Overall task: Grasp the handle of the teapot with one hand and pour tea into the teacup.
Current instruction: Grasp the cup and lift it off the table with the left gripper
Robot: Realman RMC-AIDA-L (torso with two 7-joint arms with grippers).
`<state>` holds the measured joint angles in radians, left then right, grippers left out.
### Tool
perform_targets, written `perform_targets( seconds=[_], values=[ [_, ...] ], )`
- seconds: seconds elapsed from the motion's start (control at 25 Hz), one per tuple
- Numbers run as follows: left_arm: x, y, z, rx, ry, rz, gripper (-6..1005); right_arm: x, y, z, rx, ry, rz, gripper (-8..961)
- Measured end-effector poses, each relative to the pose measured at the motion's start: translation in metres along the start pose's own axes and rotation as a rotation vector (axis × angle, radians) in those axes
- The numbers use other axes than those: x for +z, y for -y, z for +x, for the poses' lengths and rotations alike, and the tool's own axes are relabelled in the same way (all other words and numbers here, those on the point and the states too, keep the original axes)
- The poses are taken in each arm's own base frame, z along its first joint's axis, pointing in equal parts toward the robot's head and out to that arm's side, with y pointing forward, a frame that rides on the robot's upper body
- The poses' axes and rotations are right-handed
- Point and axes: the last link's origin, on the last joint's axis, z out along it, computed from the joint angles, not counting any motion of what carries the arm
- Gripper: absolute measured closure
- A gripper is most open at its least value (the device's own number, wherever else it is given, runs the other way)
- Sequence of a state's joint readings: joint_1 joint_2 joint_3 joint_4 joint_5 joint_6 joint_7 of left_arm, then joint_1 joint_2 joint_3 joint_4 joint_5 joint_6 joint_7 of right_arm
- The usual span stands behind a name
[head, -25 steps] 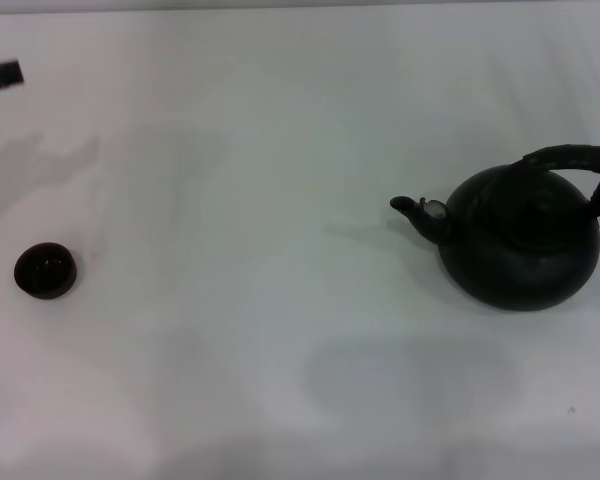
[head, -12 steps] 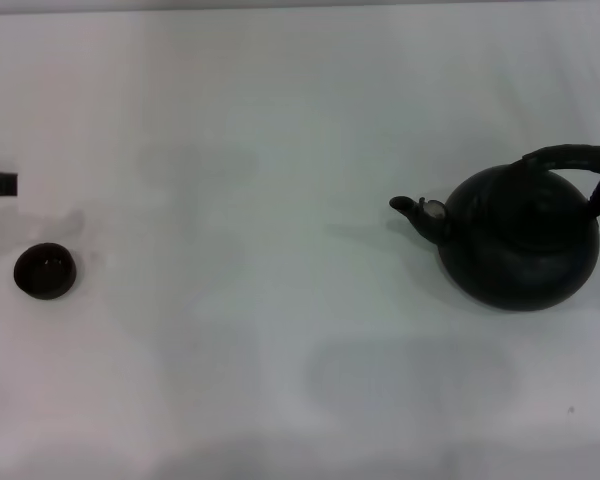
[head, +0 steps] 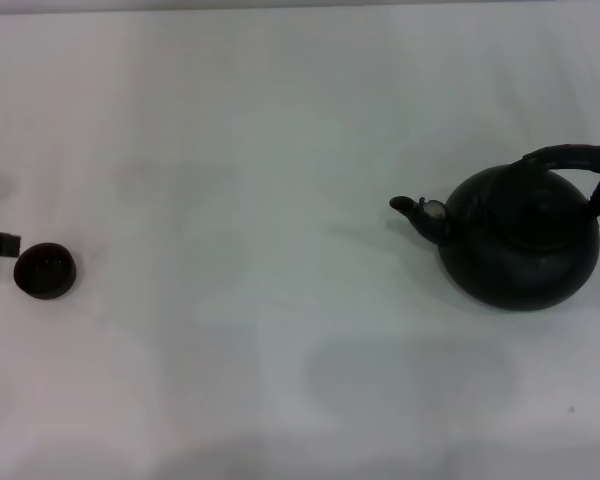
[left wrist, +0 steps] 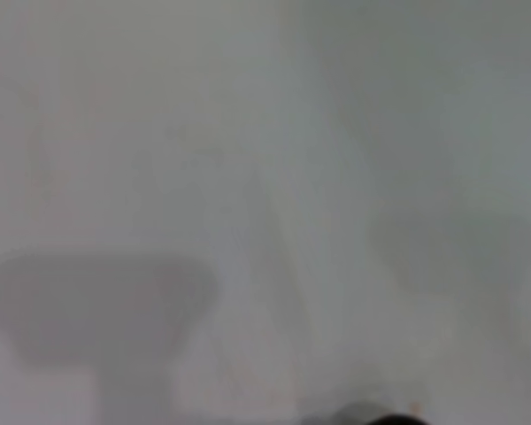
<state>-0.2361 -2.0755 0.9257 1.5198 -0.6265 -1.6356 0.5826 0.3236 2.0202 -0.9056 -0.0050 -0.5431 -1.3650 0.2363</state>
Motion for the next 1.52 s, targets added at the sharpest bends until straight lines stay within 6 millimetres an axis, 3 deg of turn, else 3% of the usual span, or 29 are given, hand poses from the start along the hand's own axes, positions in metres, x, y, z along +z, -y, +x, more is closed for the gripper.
perform_targets(
  seconds=[0.56,1.52],
  values=[
    [0.044,-0.013,0.006,0.029,0.078,-0.050,127,0.000,-0.001,0.001,0.002,-0.005,0.000,86],
    [0.059,-0.014,0.010,0.027,0.129,-0.046,128,0.000,0.000,0.000,0.006,-0.002,0.004,87]
  ],
)
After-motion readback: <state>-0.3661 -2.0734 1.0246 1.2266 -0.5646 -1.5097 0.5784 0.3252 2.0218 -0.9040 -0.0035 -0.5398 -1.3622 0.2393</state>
